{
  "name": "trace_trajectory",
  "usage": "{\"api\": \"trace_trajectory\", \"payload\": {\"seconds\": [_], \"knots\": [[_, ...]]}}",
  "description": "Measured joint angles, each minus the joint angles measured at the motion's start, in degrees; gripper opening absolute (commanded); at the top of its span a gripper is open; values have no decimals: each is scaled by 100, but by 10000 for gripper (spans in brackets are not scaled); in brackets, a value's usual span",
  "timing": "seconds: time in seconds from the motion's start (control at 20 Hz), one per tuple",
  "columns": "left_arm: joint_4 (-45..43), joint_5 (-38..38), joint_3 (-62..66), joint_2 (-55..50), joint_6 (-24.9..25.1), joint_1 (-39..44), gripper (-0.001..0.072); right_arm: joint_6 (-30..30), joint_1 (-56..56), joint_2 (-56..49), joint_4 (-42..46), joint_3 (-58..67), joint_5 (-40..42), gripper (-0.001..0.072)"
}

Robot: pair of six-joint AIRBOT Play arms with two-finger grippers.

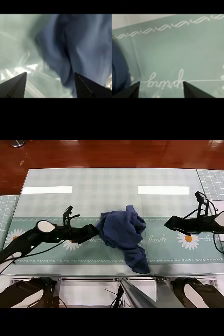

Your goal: Fold the shirts.

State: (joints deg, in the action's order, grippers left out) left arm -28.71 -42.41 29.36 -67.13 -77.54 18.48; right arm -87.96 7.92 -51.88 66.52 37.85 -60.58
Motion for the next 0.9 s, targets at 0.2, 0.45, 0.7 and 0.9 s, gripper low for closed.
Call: {"api": "trace_trajectory", "payload": {"seconds": [0.2, 0.45, 0.7, 0.9], "knots": [[186, 109, 577, -728, 111, 144, 697, 125, 33, 33, -280, -144, 98, 619], [240, -79, 1143, -1360, 404, 243, 24, 568, 39, -350, -960, -188, 61, 619], [258, -415, 1397, -1539, 656, 101, 24, 1335, -411, -1119, -2124, -190, 26, 620], [256, -656, 1447, -1572, 715, -15, 24, 1606, -1172, -1873, -2540, 52, 481, 620]]}}
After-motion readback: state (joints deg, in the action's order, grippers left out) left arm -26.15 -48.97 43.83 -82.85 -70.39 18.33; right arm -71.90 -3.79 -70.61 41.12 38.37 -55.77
